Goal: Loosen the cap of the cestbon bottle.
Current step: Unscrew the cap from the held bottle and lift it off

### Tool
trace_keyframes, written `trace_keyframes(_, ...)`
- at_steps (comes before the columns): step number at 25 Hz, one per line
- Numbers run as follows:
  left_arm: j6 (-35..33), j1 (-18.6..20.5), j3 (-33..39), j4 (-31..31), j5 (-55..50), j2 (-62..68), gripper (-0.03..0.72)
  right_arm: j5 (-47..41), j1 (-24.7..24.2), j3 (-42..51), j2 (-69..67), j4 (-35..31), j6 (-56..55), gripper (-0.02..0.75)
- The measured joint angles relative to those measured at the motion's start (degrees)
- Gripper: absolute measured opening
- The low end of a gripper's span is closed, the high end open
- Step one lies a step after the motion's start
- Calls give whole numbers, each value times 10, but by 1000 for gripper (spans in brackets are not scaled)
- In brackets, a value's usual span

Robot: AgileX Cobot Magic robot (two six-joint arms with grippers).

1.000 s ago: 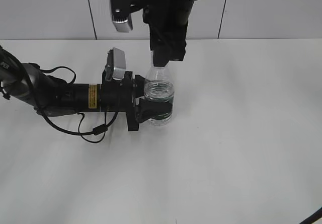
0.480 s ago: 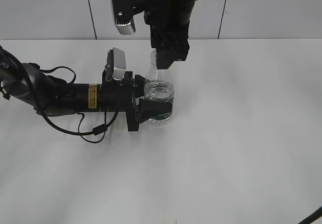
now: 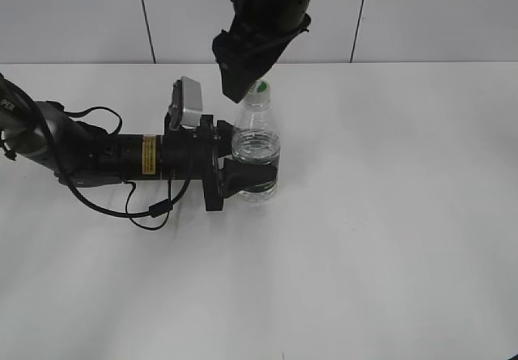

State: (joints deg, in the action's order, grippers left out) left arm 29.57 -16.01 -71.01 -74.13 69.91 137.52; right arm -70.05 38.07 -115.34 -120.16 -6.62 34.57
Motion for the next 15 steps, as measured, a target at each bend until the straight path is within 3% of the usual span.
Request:
trace_keyframes(3, 0, 0, 0, -1, 0, 0, 409, 0, 0, 0, 0, 25, -207, 578)
trace_keyframes(6, 0, 0, 0, -1, 0, 0, 409, 0, 0, 0, 0, 66, -330, 578)
trace_keyframes(15, 0, 0, 0, -1, 1, 0, 409, 0, 0, 0, 0, 60, -380, 578)
